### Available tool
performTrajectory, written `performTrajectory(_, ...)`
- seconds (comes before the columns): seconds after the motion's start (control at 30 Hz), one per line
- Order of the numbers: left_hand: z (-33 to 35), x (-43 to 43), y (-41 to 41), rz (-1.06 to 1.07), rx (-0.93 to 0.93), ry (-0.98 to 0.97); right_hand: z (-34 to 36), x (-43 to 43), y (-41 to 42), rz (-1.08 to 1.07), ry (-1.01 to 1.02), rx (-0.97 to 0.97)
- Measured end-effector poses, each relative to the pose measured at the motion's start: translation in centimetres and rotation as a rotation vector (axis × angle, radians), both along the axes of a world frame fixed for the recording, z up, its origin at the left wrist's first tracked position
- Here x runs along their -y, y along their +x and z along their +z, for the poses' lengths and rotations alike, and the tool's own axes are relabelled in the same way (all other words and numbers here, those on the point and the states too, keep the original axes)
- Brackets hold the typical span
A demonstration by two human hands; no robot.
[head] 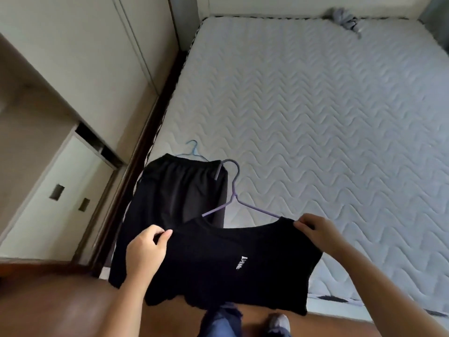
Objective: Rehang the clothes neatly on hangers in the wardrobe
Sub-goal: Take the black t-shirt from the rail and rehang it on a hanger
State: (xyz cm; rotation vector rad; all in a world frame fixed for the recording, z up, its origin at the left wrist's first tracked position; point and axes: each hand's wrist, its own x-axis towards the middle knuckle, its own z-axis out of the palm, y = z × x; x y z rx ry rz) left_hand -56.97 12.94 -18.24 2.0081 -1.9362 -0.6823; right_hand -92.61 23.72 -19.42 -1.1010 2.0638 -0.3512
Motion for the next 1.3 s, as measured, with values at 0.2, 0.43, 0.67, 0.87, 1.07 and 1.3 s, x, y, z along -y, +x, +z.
performTrajectory(0.2, -4.1, 8.0, -3.6, -0.162, -0.012, 0.046, -3.5, 2.0, -0.8, -0.106, 0.140, -0.084)
performTrajectory(0.43, -10.4, 14.6, -10.2, -0.406, 0.002, 0.219, -8.5, 5.7, -6.5, -0.176, 0.226, -0.217)
performTrajectory(0.67, -17.8, 22.1, -15.5, -0.523, 0.141, 0.325, -15.7, 12.0, -11.4, -0.228, 0.209, -0.316)
performTrajectory(0.87, -23.7, 27.7, -19.7, -0.481, 0.213, 0.230, -21.1, 18.1, -15.6, -0.254, 0.127, -0.333)
performTrajectory(1.07, -29.2, 32.5, -24.5, -0.400, 0.148, 0.150, -25.8, 22.7, -20.2, -0.299, 0.083, -0.318)
performTrajectory(1.3, -34.9, 34.7, -27.5, -0.379, 0.267, -0.066, -31.4, 25.0, -23.2, -0.342, 0.116, -0.345)
